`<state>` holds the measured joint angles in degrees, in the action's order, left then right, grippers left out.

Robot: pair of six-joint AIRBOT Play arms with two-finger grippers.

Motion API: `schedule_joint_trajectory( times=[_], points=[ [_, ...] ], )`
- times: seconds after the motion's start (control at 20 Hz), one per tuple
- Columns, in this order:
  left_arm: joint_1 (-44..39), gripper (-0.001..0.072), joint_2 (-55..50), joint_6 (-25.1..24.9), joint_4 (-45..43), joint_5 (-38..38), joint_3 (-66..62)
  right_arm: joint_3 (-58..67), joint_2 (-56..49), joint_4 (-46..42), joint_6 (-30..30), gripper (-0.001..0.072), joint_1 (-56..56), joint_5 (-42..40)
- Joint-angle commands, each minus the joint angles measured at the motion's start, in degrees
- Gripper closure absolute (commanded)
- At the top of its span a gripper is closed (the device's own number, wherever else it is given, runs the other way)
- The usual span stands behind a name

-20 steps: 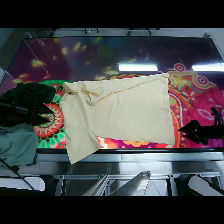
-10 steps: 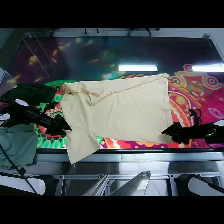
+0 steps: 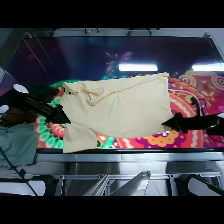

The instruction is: Fold the shirts.

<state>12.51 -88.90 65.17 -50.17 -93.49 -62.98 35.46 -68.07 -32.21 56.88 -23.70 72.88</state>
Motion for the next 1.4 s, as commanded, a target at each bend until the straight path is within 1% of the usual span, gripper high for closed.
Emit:
schedule_joint_trajectory(
  times=[0.0, 0.05, 0.1, 0.2, 0.25, 0.3, 0.35, 0.45, 0.5, 0.6, 0.65, 0.75, 0.85, 0.9, 1.0, 1.1, 1.15, 1.25, 1.35],
  points=[
    [3.5, 0.0707, 12.2, -0.4, 12.5, -8.3, -3.9, 10.1, 10.2, 18.7, -1.2, 0.0696, 0.1, 8.6],
    [4.8, 0.0707, 16.2, -1.3, 19.0, -9.3, -5.9, 14.8, 13.9, 23.5, -1.2, 0.0696, 0.0, 7.5],
    [6.4, 0.0707, 20.7, -1.8, 26.0, -9.6, -8.7, 20.0, 17.4, 26.3, -1.2, 0.0696, -0.1, 4.8],
    [9.9, 0.0706, 28.7, -4.2, 38.5, -8.9, -16.0, 30.0, 23.6, 27.8, -1.2, 0.0696, -1.4, -2.3],
    [12.4, 0.0706, 32.2, -5.7, 43.3, -7.9, -20.5, 34.2, 26.3, 27.8, -1.2, 0.0696, -2.3, -6.1],
    [15.2, 0.0684, 35.2, -7.0, 46.2, -7.1, -24.9, 37.8, 29.0, 27.7, -1.2, 0.0696, -3.4, -10.0],
    [18.8, 0.0684, 38.0, -7.9, 46.9, -6.4, -29.5, 40.4, 31.3, 27.4, -1.2, 0.0696, -4.4, -13.1],
    [26.0, 0.0683, 42.3, -8.2, 46.6, -4.4, -36.1, 43.4, 35.3, 24.9, -1.2, 0.0696, -6.5, -17.2],
    [28.3, 0.0683, 43.8, -8.2, 46.7, -2.7, -37.9, 43.7, 36.8, 23.7, -1.1, 0.0696, -7.5, -18.2],
    [28.9, 0.0683, 44.0, -8.2, 46.6, -1.9, -41.6, 43.7, 38.7, 19.3, 0.3, 0.0696, -8.8, -18.5],
    [27.6, 0.0683, 42.6, -8.1, 45.1, -2.1, -43.8, 43.7, 38.9, 16.0, 1.5, 0.0696, -9.1, -18.4],
    [22.2, 0.0683, 37.6, -7.1, 36.8, -2.4, -48.6, 43.1, 37.6, 10.2, 5.6, 0.0696, -9.0, -15.6],
    [14.4, 0.0683, 31.5, -6.6, 28.7, -3.0, -51.1, 40.3, 34.5, 9.4, 6.1, 0.0696, -9.0, -10.6],
    [10.0, 0.0683, 28.3, -6.6, 26.3, -3.4, -51.2, 37.8, 32.5, 9.5, 6.2, 0.0696, -8.9, -8.7],
    [1.8, 0.0683, 20.5, -6.6, 19.9, -4.8, -51.1, 31.2, 28.6, 9.4, 6.1, 0.0696, -6.9, -8.0],
    [-4.6, 0.0683, 11.9, -6.6, 12.5, -6.1, -51.1, 24.0, 24.1, 9.2, 4.3, 0.0696, -3.7, -9.7],
    [-7.0, 0.0683, 7.3, -6.6, 9.8, -6.0, -51.1, 20.7, 21.4, 9.2, 3.4, 0.0696, -2.1, -11.9],
    [-9.4, 0.0683, -2.0, -6.6, 7.6, -4.6, -51.1, 15.3, 14.9, 9.3, 0.8, 0.0696, 1.5, -18.1],
    [-9.6, 0.0683, -10.6, -6.6, 7.7, -1.7, -51.2, 13.5, 6.2, 9.3, -2.4, 0.0696, 5.1, -24.4]
  ],
)
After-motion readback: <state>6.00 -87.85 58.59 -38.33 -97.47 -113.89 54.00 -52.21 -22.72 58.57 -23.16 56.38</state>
